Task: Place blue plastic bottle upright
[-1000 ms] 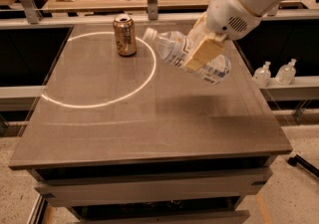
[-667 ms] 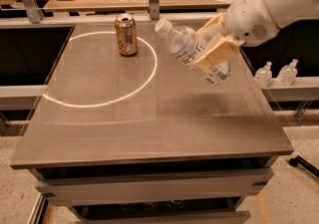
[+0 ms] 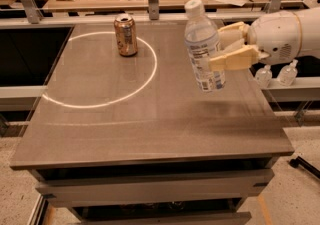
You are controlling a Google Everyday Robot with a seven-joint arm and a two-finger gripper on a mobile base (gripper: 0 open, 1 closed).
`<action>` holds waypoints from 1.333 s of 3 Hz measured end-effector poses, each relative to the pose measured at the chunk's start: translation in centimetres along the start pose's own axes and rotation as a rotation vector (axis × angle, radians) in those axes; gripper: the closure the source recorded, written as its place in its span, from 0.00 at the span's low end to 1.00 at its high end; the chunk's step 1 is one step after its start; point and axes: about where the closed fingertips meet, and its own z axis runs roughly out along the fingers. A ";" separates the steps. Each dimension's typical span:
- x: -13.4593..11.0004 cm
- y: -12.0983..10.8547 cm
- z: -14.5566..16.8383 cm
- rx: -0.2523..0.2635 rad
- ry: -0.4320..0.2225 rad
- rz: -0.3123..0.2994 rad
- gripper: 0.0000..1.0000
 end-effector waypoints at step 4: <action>0.9 1.9 -0.7 0.010 -0.144 0.072 1.00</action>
Offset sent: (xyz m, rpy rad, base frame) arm -0.0057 -0.0042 0.0065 0.1080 0.0174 0.0029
